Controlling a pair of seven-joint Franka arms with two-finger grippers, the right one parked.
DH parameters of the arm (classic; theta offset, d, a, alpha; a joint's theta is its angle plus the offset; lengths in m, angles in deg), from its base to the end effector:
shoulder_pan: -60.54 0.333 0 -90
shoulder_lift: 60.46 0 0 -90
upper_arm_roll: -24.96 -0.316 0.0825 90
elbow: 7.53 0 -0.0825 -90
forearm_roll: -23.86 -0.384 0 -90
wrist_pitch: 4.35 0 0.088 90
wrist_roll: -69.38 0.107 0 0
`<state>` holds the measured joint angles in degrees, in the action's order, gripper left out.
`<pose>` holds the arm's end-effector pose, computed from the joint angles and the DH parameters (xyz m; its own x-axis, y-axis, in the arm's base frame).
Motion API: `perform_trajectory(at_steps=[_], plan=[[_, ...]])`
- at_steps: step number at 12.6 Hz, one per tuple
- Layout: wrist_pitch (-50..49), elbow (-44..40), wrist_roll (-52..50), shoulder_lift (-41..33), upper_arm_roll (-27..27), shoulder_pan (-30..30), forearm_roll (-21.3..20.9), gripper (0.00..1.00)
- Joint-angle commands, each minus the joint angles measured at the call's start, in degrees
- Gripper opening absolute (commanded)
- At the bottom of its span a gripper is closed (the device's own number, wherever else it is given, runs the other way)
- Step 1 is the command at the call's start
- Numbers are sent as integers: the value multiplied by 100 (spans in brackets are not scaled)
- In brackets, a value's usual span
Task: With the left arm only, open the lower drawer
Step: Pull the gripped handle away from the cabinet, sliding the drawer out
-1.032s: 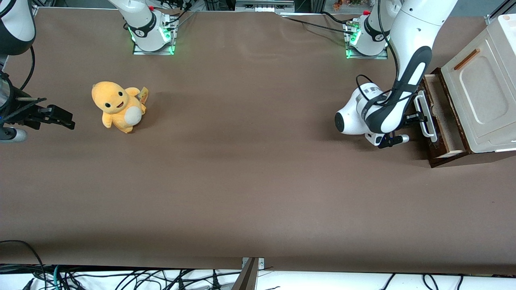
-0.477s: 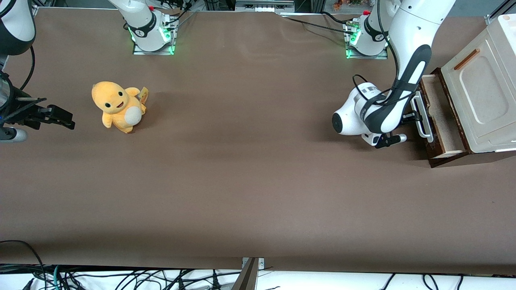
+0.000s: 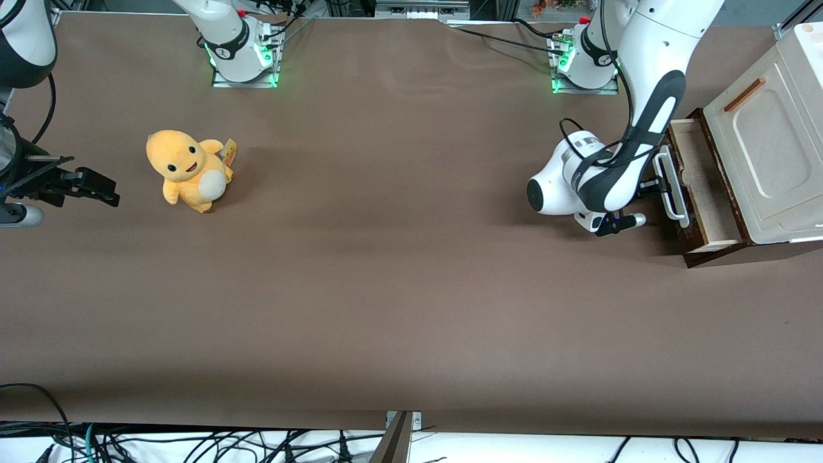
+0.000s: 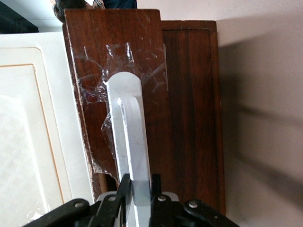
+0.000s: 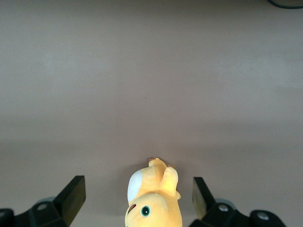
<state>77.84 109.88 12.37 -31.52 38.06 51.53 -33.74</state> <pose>0.4940 -0.0941 0.1955 0.9776 0.1693 -0.1248 -0.0704 -0.2959 -0.9526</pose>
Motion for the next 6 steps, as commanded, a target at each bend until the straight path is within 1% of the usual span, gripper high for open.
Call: perform_trajectory(at_steps=[1, 6], plan=[[-212, -51, 32, -126, 96, -75, 372, 21], [-212, -60, 24, -126, 96, -75, 425, 21]])
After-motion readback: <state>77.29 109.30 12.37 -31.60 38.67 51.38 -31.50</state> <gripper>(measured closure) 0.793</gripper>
